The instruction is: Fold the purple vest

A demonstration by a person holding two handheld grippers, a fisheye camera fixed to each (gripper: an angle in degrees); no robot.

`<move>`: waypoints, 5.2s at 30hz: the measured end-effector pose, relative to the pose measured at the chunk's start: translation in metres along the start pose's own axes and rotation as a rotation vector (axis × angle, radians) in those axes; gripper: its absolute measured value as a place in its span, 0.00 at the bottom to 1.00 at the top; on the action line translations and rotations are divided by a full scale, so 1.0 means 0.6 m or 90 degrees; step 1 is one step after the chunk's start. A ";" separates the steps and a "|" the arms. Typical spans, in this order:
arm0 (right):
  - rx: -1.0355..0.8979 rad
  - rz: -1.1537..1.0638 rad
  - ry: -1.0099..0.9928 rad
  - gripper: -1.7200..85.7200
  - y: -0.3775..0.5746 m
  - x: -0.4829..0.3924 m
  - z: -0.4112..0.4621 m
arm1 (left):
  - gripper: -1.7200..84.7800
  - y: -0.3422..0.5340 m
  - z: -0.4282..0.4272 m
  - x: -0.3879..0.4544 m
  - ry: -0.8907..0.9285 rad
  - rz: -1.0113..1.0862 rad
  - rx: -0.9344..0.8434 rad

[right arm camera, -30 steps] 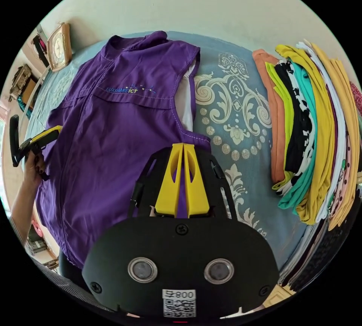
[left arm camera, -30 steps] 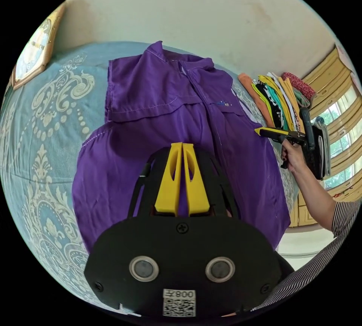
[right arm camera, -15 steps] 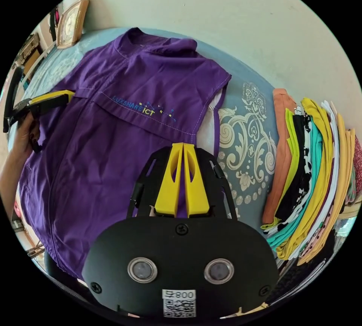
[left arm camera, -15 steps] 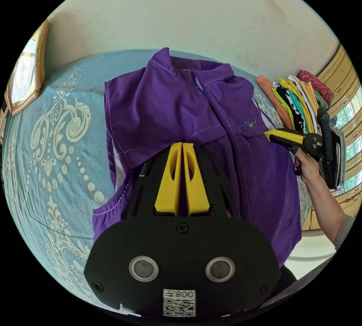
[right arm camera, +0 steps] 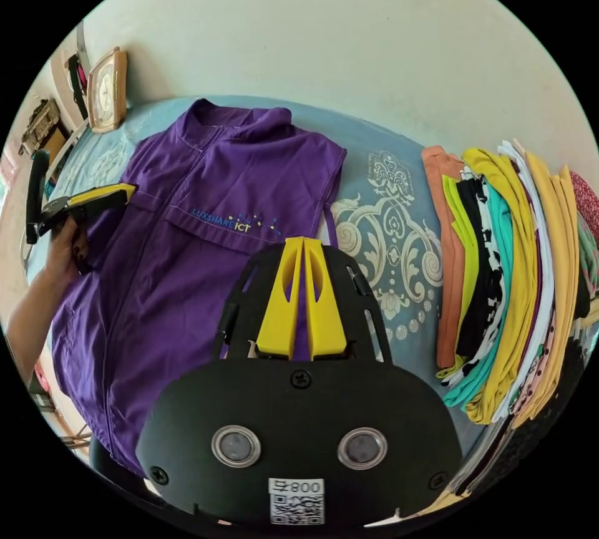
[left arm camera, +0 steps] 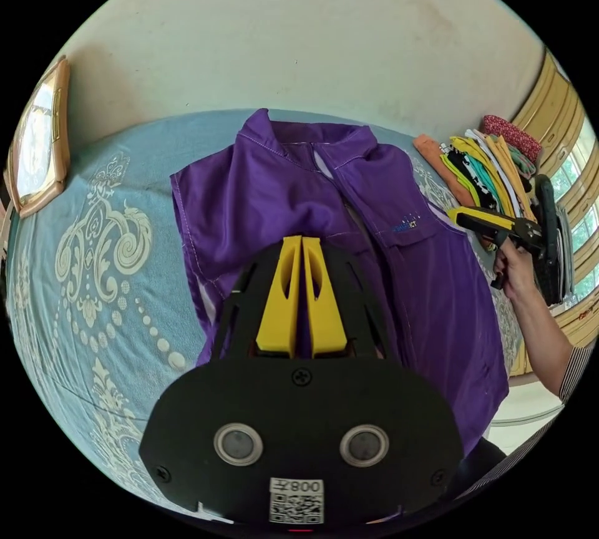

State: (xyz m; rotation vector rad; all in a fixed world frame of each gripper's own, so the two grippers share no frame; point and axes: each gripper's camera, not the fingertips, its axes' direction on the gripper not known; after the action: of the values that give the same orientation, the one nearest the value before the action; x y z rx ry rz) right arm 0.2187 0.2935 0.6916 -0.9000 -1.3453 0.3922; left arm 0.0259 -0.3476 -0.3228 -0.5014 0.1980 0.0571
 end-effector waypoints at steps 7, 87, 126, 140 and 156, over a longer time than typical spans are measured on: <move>-0.087 -0.044 0.024 0.02 -0.022 -0.021 0.061 | 0.02 0.009 -0.030 -0.016 0.004 -0.005 0.013; -0.155 -0.043 -0.540 0.03 0.103 -0.102 0.120 | 0.02 0.546 -0.049 -0.082 -0.035 0.021 0.081; -0.151 0.054 -0.393 0.03 0.477 0.135 -0.153 | 0.11 1.031 -0.135 -0.344 0.178 -0.375 -0.072; -0.168 0.362 -0.317 0.11 0.808 0.304 -0.310 | 0.14 1.060 -0.095 -0.363 0.263 -0.400 -0.122; -0.224 0.413 -0.306 0.09 0.824 0.287 -0.334 | 0.08 1.036 -0.090 -0.366 0.241 -0.408 -0.165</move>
State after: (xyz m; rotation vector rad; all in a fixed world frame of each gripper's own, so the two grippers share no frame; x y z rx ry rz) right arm 0.5669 0.6563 0.4436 -1.6167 -1.5596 0.9331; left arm -0.2628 0.1694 -0.6181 -0.8136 0.3937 -0.6489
